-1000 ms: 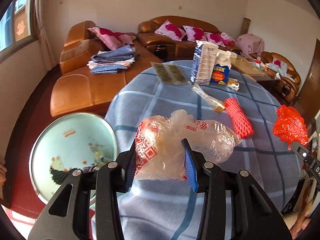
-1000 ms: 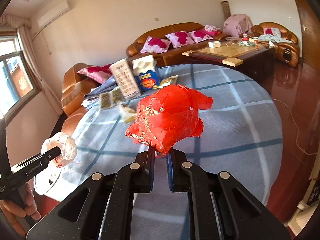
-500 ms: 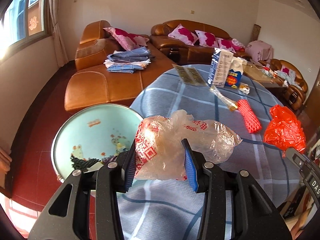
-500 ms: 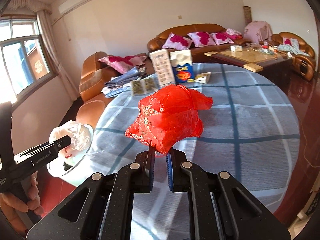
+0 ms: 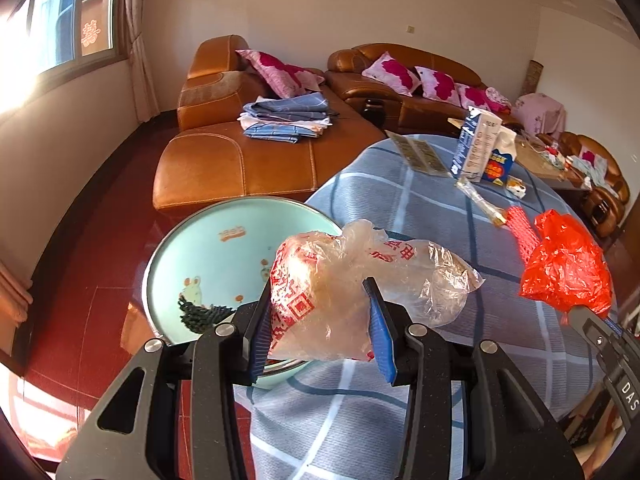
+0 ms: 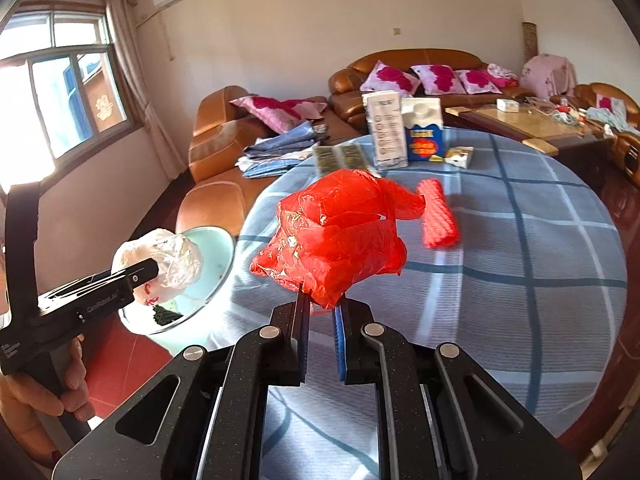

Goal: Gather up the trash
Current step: 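Carry clear bag and red bag toward the bucket with both tools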

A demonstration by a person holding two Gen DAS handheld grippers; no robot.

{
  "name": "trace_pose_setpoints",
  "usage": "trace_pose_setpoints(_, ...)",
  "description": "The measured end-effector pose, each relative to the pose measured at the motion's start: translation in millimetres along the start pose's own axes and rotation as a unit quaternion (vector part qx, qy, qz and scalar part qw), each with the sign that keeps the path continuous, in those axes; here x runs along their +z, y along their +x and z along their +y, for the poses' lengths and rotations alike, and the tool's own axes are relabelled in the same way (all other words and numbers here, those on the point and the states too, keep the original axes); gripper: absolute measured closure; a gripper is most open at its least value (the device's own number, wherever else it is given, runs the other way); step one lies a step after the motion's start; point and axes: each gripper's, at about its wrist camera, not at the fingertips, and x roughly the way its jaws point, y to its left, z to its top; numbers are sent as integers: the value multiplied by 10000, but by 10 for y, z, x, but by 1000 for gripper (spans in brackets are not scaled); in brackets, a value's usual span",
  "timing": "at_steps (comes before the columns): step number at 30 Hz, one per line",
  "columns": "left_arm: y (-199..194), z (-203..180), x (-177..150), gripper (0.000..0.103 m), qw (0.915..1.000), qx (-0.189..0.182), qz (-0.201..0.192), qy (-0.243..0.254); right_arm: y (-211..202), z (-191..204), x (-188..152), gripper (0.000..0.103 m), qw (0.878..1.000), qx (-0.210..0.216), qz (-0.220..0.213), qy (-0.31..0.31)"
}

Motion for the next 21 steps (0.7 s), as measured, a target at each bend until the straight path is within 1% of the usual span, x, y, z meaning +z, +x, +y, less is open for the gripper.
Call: trace_pose_setpoints(21, 46, 525, -15, 61, 9988, 239, 28, -425, 235, 660, 14, 92, 9972, 451, 127, -579)
